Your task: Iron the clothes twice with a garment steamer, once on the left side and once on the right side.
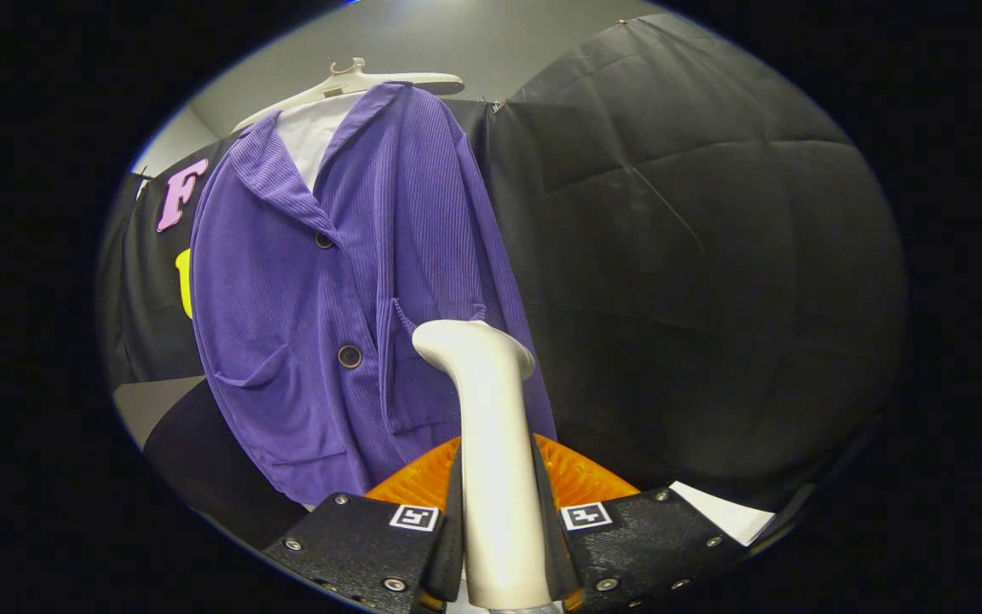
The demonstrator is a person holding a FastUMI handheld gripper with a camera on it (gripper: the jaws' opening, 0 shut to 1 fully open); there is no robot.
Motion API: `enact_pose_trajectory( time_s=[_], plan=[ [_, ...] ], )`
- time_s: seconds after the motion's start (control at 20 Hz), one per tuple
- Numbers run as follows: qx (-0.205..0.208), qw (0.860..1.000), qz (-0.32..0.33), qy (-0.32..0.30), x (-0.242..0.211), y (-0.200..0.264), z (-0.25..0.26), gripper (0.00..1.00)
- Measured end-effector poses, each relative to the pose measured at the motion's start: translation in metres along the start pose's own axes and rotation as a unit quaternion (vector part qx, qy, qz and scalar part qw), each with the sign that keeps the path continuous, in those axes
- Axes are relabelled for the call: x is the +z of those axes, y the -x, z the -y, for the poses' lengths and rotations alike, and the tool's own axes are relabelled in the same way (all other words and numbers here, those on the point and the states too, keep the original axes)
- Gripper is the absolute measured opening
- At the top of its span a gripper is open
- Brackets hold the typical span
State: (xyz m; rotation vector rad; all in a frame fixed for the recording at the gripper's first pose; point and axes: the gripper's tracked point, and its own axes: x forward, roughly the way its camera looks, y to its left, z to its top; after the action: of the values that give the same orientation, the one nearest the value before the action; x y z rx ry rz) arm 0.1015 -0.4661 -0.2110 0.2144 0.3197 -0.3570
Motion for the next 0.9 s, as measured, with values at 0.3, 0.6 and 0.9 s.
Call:
enact_pose_trajectory(
  time_s=[0.3, 0.6, 0.9],
  plan=[
    [-0.003, 0.999, -0.033, 0.003, -0.030, 0.004, 0.008, 0.38],
    [-0.003, 0.998, -0.063, -0.004, -0.055, 0.009, 0.008, 0.38],
    [0.020, 0.996, -0.092, 0.009, -0.071, 0.035, -0.003, 0.38]
  ],
)
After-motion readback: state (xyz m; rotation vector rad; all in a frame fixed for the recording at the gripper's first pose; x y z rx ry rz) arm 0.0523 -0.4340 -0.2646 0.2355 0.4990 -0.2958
